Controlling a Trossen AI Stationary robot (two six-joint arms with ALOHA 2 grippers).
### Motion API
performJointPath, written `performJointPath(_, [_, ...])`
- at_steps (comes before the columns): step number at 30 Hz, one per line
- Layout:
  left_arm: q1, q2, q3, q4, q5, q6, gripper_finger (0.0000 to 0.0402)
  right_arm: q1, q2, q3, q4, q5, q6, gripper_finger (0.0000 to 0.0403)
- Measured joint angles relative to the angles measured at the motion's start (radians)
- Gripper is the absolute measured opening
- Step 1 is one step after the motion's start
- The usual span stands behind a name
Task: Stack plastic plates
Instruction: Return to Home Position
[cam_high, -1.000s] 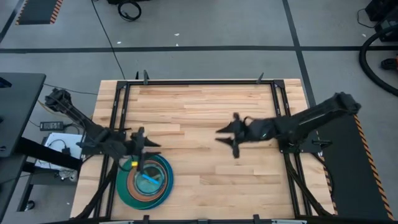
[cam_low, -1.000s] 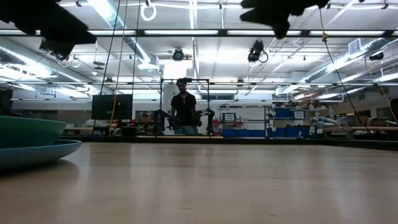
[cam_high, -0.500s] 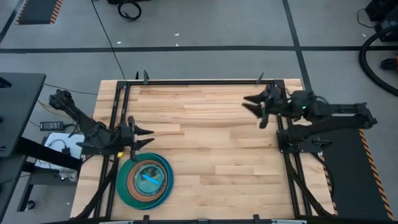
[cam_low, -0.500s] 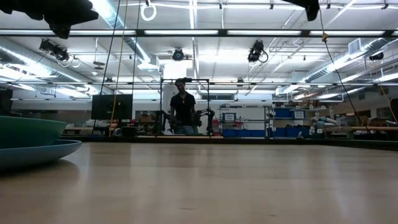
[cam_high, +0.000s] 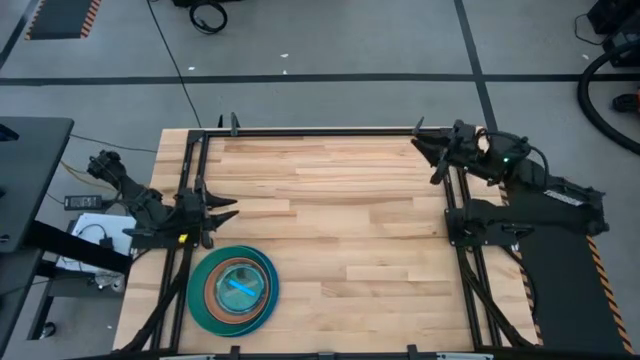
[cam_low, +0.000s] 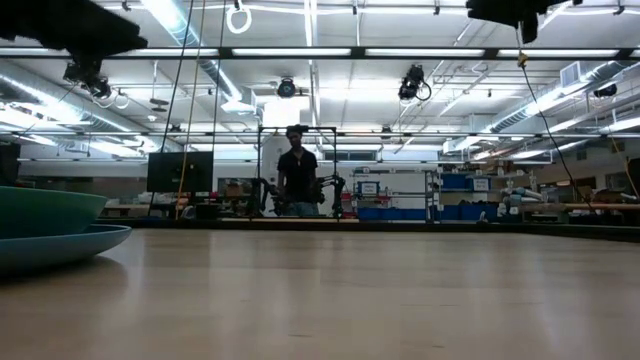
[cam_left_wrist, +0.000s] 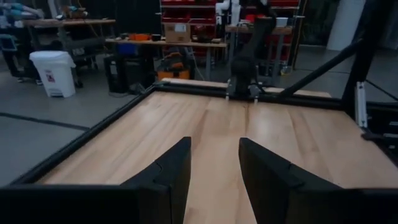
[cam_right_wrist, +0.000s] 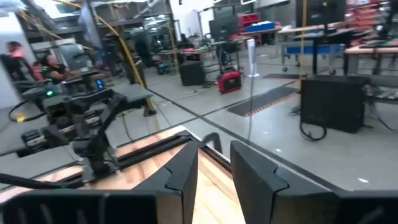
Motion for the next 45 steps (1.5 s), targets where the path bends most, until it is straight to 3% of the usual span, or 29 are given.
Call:
performJointPath(6, [0.001,-0.126,-0.105,0.02,-0.033,-0.022,0.0142,-0.108,-0.098,0.0,-0.096,-0.087,0.061,0.0087])
performJointPath(11, [0.001,-0.237,-0.116,0.026,-0.048,0.04,0.0142,-0.122,-0.174,0.0,-0.12,-0.092,0.099,0.0078])
performJointPath(15, [0.001,-0.231,-0.115,0.021,-0.066,0.063,0.0142,-0.122,-0.23,-0.031,-0.124,-0.069,0.111,0.0078])
performJointPath(32, [-0.027,-0.233,-0.268,0.188,-0.073,0.001,0.0142,-0.122,-0.287,-0.532,0.331,-0.066,0.236,0.0077])
performJointPath(45, [-0.168,-0.233,-0.309,0.461,-0.077,0.267,0.0142,-0.121,-0.287,-0.606,0.52,-0.066,0.255,0.0077])
